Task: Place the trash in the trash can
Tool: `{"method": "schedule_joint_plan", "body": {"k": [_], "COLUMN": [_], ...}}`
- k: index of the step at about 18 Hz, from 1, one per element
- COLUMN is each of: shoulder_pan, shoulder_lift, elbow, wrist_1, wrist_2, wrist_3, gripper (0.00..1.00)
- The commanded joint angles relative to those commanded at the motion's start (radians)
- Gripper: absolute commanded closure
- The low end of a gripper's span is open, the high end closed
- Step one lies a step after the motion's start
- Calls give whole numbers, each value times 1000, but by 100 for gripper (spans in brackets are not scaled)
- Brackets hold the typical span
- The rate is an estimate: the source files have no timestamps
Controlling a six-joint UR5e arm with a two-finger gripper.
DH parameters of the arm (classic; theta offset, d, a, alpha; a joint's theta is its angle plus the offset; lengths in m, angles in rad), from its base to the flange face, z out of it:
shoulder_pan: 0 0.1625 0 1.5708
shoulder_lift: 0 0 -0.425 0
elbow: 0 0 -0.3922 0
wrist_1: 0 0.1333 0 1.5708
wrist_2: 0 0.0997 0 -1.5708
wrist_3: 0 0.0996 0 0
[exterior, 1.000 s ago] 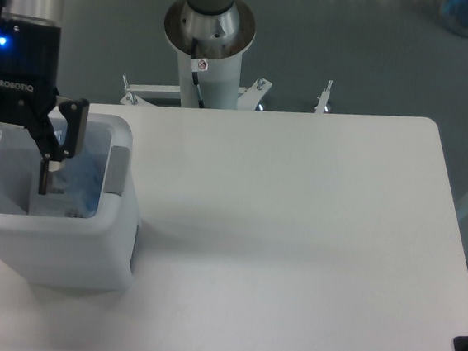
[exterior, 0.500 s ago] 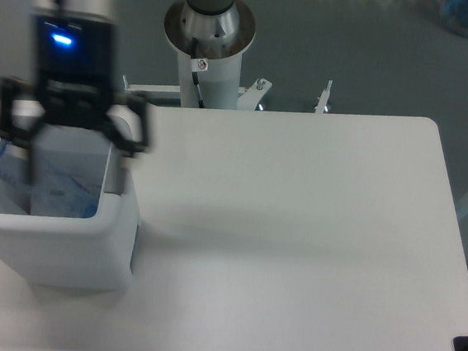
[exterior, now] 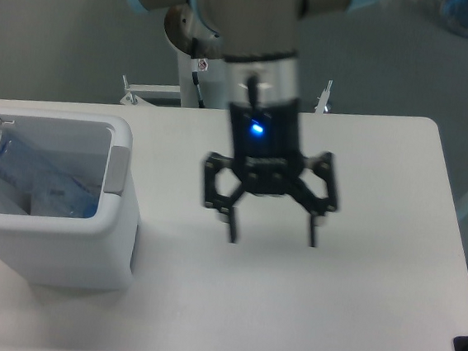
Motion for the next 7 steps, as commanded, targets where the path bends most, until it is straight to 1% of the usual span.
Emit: {"method": "schedule_joint_plan", "body": {"k": [1, 3, 7], "shoulder_pan": [17, 31, 69], "shoulder_lift": [6, 8, 6], "elbow": [-2, -2, -6], "wrist_1": [-12, -34, -35], "wrist_2": [9, 9, 9], "wrist_3": [29, 37, 56], "gripper": [0, 0, 0]}}
